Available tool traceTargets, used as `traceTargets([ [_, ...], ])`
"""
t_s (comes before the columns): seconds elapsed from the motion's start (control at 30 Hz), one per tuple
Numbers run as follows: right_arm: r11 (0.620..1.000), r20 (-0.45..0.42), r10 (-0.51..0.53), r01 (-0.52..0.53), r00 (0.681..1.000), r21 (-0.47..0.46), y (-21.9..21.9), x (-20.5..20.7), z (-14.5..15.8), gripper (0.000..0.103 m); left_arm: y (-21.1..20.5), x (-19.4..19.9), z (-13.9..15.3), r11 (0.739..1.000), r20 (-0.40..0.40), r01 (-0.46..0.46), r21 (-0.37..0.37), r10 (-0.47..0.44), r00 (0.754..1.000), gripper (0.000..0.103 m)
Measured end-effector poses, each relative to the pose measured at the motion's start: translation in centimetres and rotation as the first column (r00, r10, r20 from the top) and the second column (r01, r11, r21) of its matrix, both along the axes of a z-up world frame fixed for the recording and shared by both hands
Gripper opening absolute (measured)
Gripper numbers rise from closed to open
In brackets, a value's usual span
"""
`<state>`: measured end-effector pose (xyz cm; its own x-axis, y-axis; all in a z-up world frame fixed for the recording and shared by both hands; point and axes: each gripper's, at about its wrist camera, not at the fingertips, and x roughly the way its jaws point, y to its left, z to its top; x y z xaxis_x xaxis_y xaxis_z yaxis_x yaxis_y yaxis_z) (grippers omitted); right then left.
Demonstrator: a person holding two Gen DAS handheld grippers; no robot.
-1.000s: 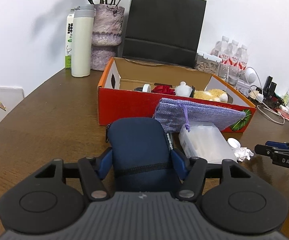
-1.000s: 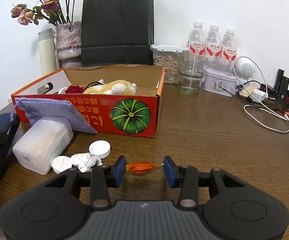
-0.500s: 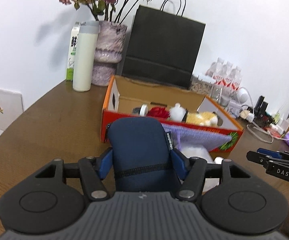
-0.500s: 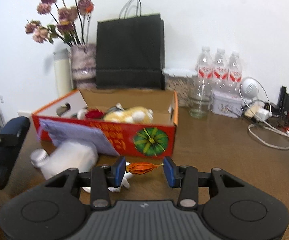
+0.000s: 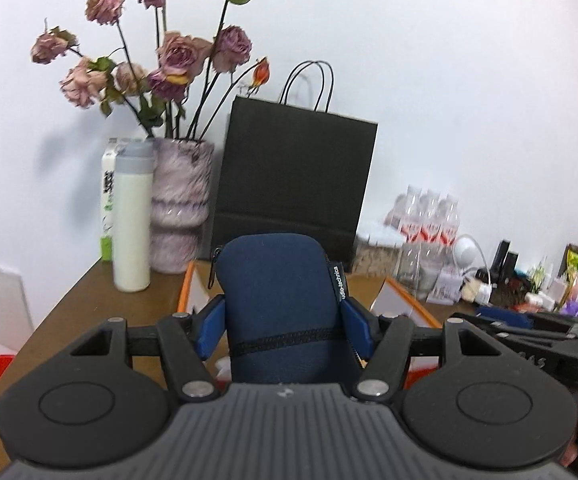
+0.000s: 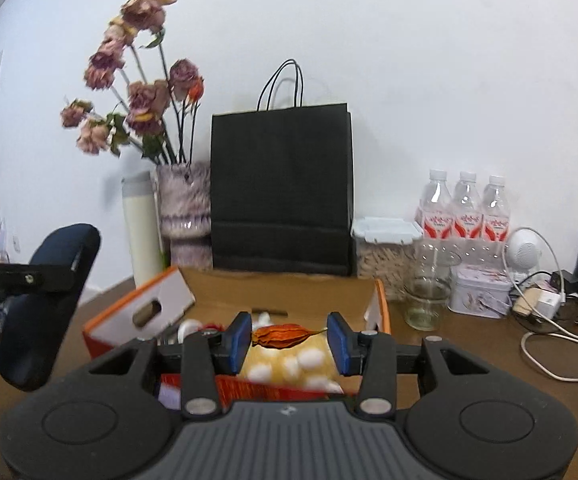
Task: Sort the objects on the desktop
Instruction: 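Carry flower and pouch over the box and open both tools inside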
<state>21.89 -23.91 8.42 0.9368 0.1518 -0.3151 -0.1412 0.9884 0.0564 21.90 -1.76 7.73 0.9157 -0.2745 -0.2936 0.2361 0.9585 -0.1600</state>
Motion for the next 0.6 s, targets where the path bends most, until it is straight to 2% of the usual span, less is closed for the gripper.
traceTargets([
  [0.13, 0.999, -0.001, -0.003, 0.003, 1.000, 0.049, 0.4, 2.2, 0.4, 0.040, -0.7, 2.1, 0.6, 1.000, 0.023, 0.004, -0.018, -0.003, 1.000, 0.063],
  [0.3, 0.999, -0.001, -0.012, 0.012, 1.000, 0.048, 1.0, 5.3, 0.2, 0.040, -1.4, 5.3, 0.2, 1.000, 0.033, -0.017, -0.023, 0.018, 0.999, 0.063],
  [0.6, 0.999, -0.058, -0.012, 0.014, 0.998, 0.035, 1.7, 11.5, -1.5, 0.040, -2.7, 11.6, -2.1, 0.999, -0.030, -0.026, 0.034, 0.027, 0.999, 0.063],
])
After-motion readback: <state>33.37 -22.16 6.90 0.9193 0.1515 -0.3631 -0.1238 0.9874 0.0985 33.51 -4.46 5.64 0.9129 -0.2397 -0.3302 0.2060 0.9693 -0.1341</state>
